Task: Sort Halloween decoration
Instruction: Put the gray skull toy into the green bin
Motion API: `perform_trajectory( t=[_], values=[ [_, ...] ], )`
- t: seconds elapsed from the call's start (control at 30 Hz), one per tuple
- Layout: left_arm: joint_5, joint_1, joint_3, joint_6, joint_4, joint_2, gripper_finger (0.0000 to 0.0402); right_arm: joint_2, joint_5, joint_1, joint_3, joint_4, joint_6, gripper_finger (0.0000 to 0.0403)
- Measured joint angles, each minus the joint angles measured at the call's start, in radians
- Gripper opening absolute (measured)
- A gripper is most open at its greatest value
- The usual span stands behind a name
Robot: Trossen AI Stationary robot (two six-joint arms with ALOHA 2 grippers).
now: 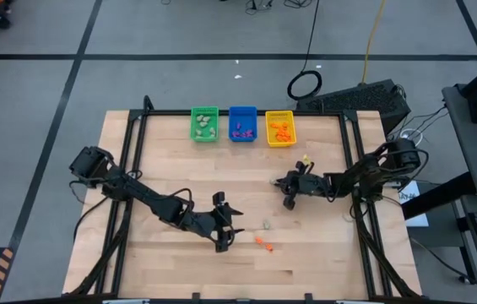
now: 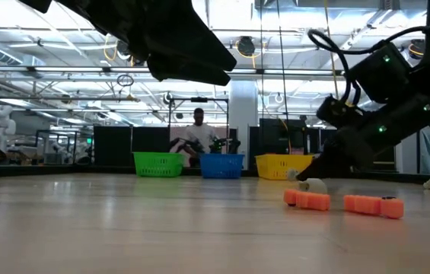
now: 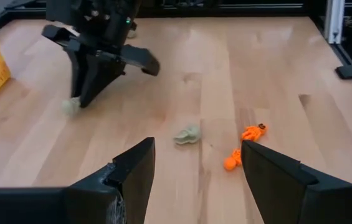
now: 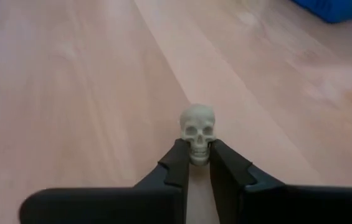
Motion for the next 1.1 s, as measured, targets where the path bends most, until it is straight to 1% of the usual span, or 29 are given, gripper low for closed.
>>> perform_trajectory(
  t=[0.27, 0.67, 0.8, 1.1],
  values=[
    [-0.010, 0.032, 0.000, 0.008, 0.000, 0.000, 0.0237, -0.003, -0.090, 0.005, 0.023, 0.022, 0.000, 0.0031],
    [-0.010, 0.088, -0.004, 0.033, 0.000, 0.001, 0.0237, -0.003, -0.124, 0.068, 0.100, 0.023, -0.031, 0.0031],
    [0.003, 0.098, -0.018, 0.052, 0.000, 0.001, 0.0237, -0.003, -0.161, 0.088, 0.135, 0.023, -0.052, 0.0031],
    [0.014, 0.110, -0.065, 0.044, 0.084, 0.001, 0.0237, -0.004, -0.220, 0.155, 0.245, 0.023, -0.111, 0.0031]
  ],
)
